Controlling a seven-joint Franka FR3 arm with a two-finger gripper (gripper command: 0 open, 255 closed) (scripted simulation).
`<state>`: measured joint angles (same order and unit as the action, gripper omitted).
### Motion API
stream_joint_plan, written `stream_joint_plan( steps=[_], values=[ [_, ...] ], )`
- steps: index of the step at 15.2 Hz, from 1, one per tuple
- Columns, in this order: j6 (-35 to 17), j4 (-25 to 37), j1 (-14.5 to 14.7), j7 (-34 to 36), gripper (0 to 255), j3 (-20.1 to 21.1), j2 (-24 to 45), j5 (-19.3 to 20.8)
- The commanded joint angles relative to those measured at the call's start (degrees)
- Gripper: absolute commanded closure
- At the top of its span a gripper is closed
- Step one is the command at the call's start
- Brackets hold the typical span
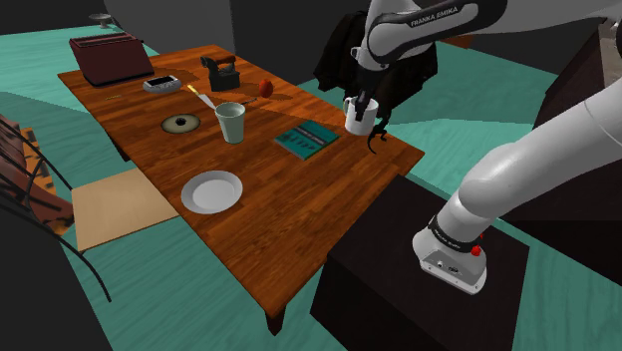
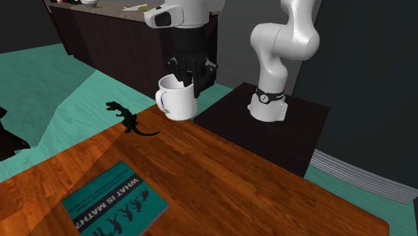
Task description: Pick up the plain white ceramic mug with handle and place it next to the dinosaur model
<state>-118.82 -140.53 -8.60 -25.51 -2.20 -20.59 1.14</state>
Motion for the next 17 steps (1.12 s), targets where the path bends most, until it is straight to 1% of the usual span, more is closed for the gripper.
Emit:
stream_joint_plan(
  steps=[1,9,17],
  values=[
    [0.00,0.00,-1.32,-2.87,255,-1.99,-0.07,0.89],
    [-0.08,1.90,-6.57,-14.34,255,-10.19,1.54,4.07],
    [-0.25,7.87,-10.78,-26.18,255,-18.13,7.19,4.99]
  ],
)
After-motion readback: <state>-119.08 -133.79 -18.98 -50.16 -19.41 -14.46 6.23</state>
